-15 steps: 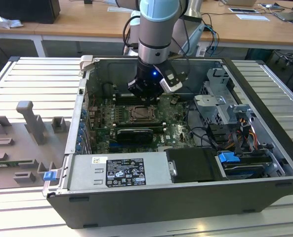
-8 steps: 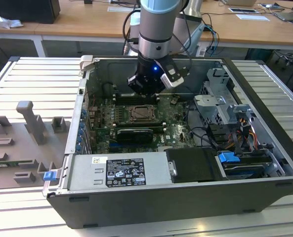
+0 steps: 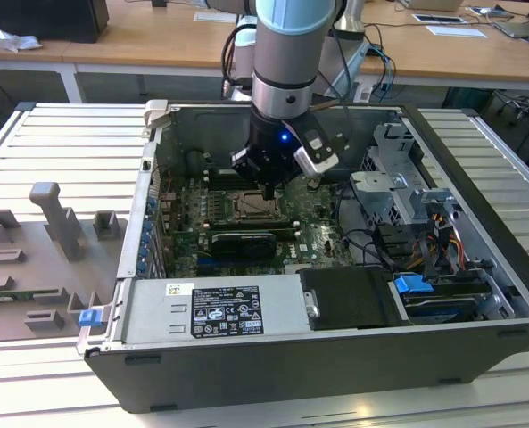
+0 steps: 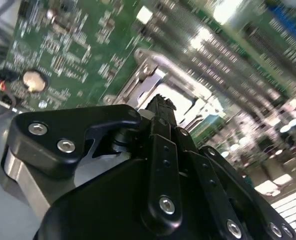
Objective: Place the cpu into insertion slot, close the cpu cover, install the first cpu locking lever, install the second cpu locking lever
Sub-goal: 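Install the second cpu locking lever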
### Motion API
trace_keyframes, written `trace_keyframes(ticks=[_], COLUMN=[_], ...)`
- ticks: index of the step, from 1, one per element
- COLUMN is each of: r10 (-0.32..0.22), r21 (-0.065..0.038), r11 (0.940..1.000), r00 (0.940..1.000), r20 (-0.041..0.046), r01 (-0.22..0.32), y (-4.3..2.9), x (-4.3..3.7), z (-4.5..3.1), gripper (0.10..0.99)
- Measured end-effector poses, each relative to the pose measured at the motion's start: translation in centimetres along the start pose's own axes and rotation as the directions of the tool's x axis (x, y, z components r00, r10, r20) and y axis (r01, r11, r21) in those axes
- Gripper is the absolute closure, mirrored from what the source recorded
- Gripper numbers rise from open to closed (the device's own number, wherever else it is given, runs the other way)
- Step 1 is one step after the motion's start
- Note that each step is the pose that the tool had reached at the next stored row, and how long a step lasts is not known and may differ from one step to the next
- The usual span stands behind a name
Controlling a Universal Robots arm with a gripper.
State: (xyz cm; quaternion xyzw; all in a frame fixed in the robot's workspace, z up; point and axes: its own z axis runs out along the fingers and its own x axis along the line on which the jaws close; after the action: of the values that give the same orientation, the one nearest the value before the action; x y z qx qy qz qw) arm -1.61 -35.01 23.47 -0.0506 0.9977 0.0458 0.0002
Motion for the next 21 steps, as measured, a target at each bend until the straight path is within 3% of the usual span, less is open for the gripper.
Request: trace_keyframes(ticks=[2, 3, 6, 10, 16, 21], r10=[0.001, 0.001, 0.0, 0.0, 0.0, 0.0], r21=[-0.003, -0.017, -0.037, -0.067, -0.074, -0.078], r11=[1.0, 0.9999, 0.9993, 0.9977, 0.9972, 0.9969], r00=[1.0, 1.0, 1.0, 1.0, 1.0, 1.0], r20=[-0.0046, -0.0064, -0.0043, -0.0013, -0.0005, -0.0003], r01=[-0.001, -0.001, -0.001, -0.001, 0.0, 0.0], y=[-0.77, -1.49, -2.5, -3.32, -3.55, -3.63], x=[0.08, 0.15, 0.25, 0.49, 2.21, 2.49], z=[-0.05, -0.1, -0.19, -0.27, -0.24, 0.72], gripper=[0.98, 0.98, 0.98, 0.98, 0.98, 0.98])
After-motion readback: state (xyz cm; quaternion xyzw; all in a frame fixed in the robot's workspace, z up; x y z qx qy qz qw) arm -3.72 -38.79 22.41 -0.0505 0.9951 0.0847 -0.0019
